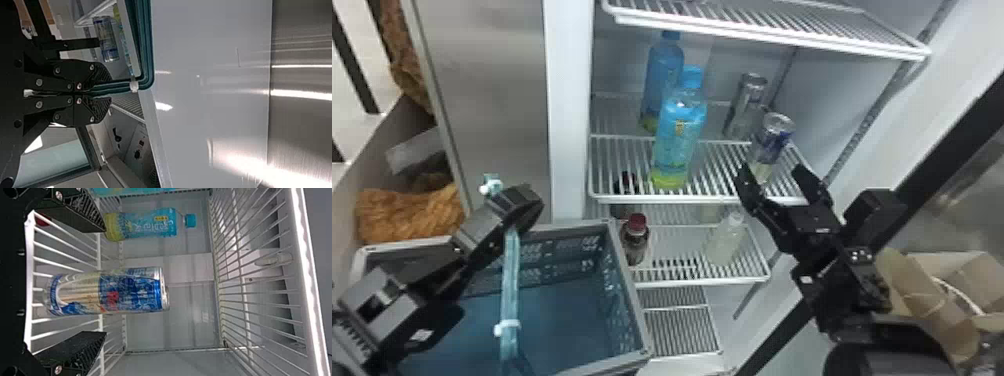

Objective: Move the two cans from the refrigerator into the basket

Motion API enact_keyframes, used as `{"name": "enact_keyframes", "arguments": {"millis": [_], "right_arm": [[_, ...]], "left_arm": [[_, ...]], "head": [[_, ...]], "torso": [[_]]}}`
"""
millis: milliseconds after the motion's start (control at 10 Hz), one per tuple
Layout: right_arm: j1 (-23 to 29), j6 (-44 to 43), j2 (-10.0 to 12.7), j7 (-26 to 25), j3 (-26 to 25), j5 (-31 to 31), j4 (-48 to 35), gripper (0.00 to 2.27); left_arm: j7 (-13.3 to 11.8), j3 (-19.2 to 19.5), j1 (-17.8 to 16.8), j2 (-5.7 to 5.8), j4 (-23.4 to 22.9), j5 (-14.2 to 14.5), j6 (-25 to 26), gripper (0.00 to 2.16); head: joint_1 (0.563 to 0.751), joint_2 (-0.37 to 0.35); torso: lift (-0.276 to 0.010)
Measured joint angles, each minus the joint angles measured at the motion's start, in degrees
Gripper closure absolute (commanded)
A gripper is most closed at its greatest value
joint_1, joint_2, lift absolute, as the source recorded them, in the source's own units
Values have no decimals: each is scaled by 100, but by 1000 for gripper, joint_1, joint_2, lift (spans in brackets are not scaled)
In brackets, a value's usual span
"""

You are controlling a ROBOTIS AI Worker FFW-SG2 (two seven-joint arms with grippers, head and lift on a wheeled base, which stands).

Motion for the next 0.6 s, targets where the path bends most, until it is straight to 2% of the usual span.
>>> {"name": "enact_keyframes", "arguments": {"millis": [600], "right_arm": [[-863,38,-124,-46,80,247,812,102]], "left_arm": [[0,-17,-18,0,37,3,0,1200]], "head": [[662,-265]], "torso": [[-35]]}}
